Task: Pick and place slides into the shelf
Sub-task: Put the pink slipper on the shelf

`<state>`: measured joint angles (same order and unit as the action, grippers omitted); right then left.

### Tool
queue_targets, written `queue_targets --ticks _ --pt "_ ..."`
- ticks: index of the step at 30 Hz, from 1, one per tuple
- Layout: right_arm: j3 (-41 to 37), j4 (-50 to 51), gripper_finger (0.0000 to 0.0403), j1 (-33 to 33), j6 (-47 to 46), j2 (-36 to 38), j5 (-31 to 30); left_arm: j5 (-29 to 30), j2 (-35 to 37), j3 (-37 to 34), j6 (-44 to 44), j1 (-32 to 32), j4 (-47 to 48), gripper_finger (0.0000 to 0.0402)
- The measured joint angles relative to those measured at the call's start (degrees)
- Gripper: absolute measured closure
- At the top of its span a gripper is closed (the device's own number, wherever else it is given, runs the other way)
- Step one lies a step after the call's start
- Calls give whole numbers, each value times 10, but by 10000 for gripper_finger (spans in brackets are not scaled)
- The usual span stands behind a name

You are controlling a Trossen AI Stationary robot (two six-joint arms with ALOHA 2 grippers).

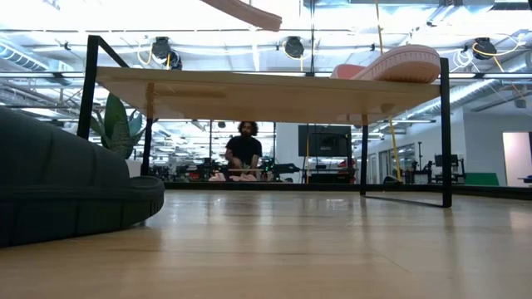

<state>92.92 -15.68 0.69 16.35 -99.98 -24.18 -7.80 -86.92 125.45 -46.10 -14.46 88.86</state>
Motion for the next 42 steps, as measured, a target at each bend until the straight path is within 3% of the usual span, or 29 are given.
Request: queue_targets --ticks 20,23,29,35,42 --pt "0 1 402 -1 -7 1 -10 1 -34 0 35 -15 -20 247" --pt "0 7 402 -1 -7 1 -18 -2 -41 0 44 -17 -20 276" --pt "0 21 402 -3 -6 1 -34 -18 -39 0 64 -18 -24 388" --pt "0 32 371 -3 5 2 -41 -19 -34 -1 55 -17 -24 397" --pt "2 123 322 -6 55 8 -60 4 -25 -2 56 -17 -17 400"
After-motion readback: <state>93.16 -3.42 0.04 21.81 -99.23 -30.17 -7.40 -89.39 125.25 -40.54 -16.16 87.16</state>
